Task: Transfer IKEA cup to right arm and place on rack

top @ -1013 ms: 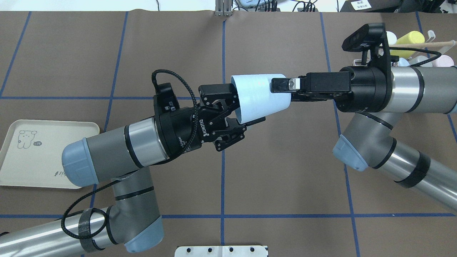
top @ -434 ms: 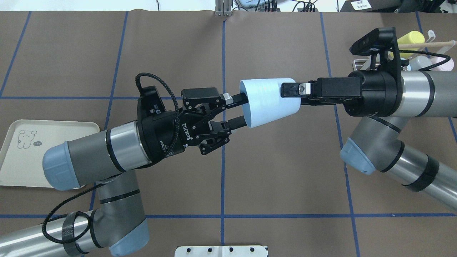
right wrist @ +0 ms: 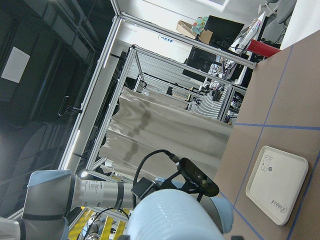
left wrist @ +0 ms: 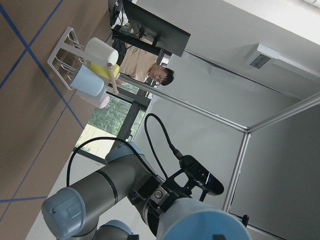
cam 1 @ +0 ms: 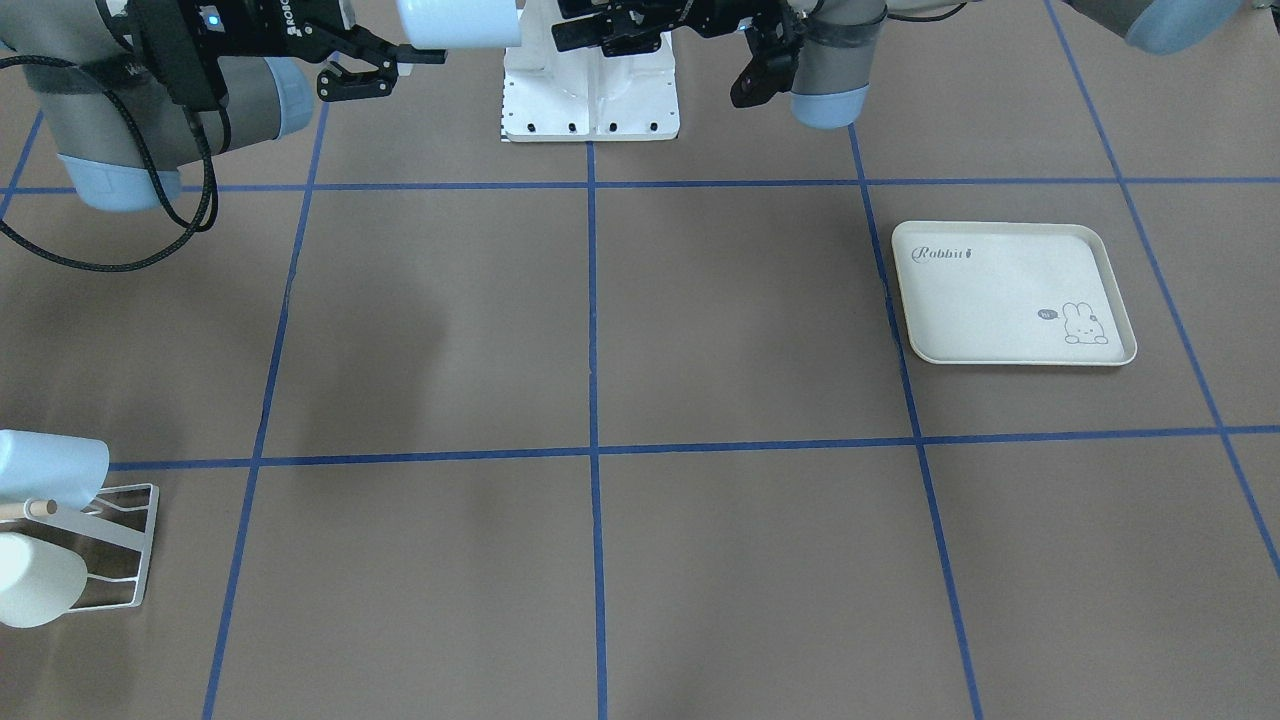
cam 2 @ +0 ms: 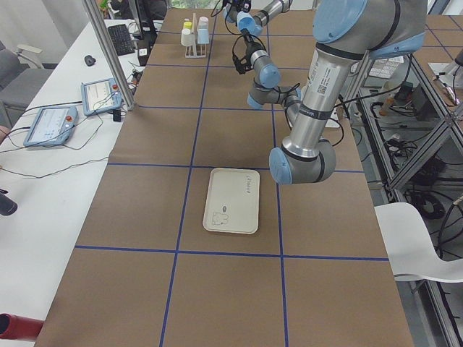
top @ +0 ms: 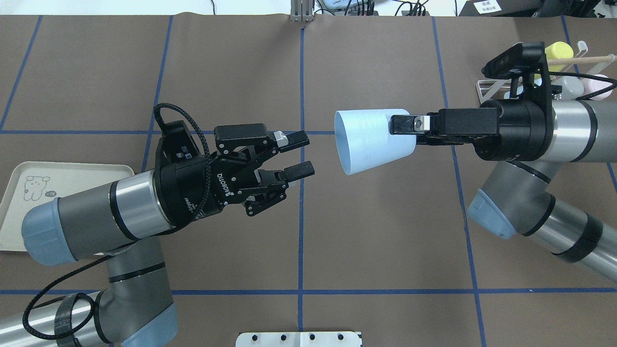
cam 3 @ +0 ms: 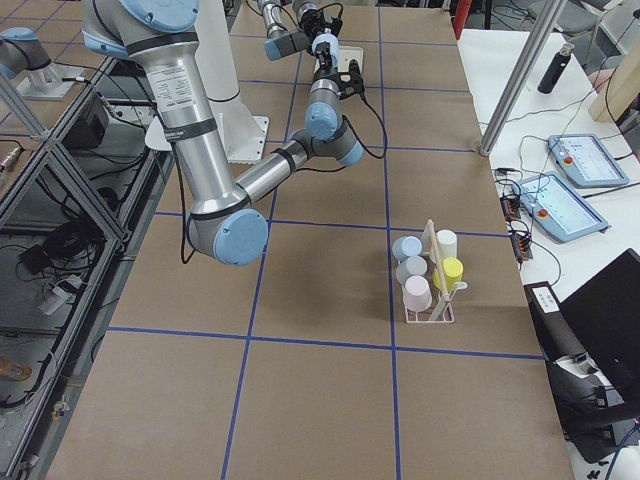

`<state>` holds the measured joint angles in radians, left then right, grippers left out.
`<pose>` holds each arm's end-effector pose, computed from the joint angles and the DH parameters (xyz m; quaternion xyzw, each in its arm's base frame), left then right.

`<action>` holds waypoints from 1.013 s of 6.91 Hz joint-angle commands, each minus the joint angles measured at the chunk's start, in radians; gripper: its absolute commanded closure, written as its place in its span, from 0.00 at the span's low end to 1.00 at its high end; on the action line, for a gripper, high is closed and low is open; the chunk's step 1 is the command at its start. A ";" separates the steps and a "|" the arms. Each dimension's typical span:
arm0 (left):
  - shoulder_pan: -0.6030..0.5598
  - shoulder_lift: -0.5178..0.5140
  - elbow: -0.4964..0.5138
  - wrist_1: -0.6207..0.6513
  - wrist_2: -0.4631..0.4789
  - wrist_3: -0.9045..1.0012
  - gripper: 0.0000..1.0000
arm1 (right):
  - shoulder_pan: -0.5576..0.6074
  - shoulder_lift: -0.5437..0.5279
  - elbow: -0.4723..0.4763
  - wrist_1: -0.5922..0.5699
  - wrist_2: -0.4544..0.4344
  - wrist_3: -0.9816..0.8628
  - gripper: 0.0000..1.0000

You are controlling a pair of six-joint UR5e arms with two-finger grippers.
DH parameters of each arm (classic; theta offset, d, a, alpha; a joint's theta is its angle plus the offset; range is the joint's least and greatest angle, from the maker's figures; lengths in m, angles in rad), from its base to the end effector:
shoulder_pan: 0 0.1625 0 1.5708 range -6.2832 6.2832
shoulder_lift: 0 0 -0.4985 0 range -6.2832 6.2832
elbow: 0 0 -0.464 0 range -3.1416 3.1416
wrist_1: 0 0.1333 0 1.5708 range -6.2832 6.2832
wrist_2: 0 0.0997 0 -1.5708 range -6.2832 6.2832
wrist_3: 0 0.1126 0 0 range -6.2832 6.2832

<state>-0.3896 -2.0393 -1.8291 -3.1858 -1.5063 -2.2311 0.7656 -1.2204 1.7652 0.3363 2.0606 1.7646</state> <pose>0.4859 -0.3514 0.1492 -0.1118 0.9139 -0.2207 0.3218 -0.3439 -0.4420 0.2502 0.1789 -0.8991 -0.0511 0.3963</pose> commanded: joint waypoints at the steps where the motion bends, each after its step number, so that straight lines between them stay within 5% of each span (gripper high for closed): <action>1: -0.002 0.042 -0.016 -0.002 0.001 0.005 0.00 | 0.029 -0.024 -0.003 0.004 -0.005 -0.001 0.84; 5: -0.047 0.114 -0.039 -0.002 0.000 0.013 0.00 | 0.237 -0.025 -0.140 -0.010 -0.002 0.004 0.84; 7: -0.048 0.114 -0.038 0.001 0.003 0.013 0.00 | 0.369 -0.021 -0.223 -0.095 0.074 -0.037 0.84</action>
<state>-0.4359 -1.9271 -1.8662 -3.1862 -1.5057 -2.2182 1.0535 -1.2453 1.5926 0.2964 2.0839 1.7572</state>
